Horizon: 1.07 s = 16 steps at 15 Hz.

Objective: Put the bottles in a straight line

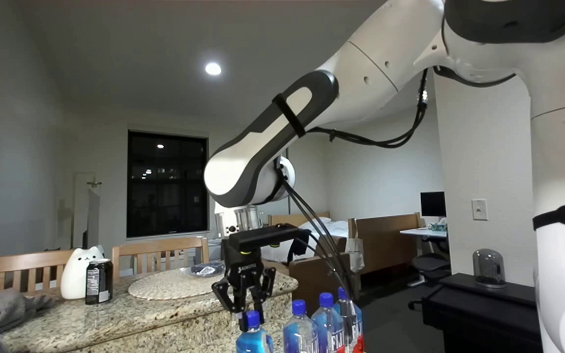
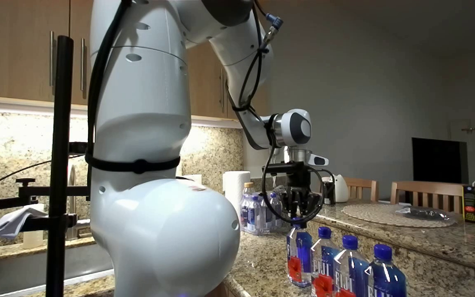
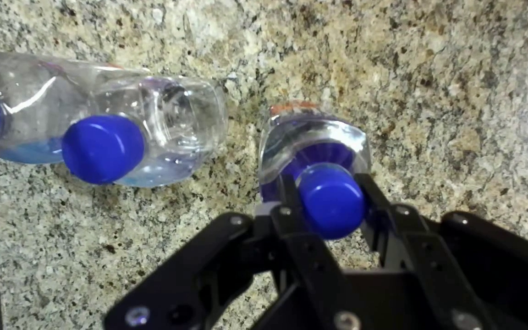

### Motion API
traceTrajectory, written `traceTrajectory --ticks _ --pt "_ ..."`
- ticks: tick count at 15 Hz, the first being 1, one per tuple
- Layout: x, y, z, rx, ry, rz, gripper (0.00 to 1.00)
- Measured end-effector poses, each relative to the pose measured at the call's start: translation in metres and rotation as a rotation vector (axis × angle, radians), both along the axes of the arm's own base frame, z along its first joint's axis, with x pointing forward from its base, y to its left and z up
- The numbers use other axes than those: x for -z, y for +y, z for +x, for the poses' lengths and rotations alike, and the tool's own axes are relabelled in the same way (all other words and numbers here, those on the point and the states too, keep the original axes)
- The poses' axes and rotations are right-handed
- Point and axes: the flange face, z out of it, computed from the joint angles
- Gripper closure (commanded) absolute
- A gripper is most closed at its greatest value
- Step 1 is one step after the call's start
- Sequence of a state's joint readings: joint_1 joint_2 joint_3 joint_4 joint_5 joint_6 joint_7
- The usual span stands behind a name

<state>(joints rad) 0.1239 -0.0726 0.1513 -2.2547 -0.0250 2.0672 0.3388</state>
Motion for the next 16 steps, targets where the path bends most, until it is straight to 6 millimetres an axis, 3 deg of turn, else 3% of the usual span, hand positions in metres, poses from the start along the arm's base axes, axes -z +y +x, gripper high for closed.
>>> traceTrajectory --ticks 16 --pt "0.0011 -0.0012 -0.0061 -0.015 0.060 -0.023 0.86"
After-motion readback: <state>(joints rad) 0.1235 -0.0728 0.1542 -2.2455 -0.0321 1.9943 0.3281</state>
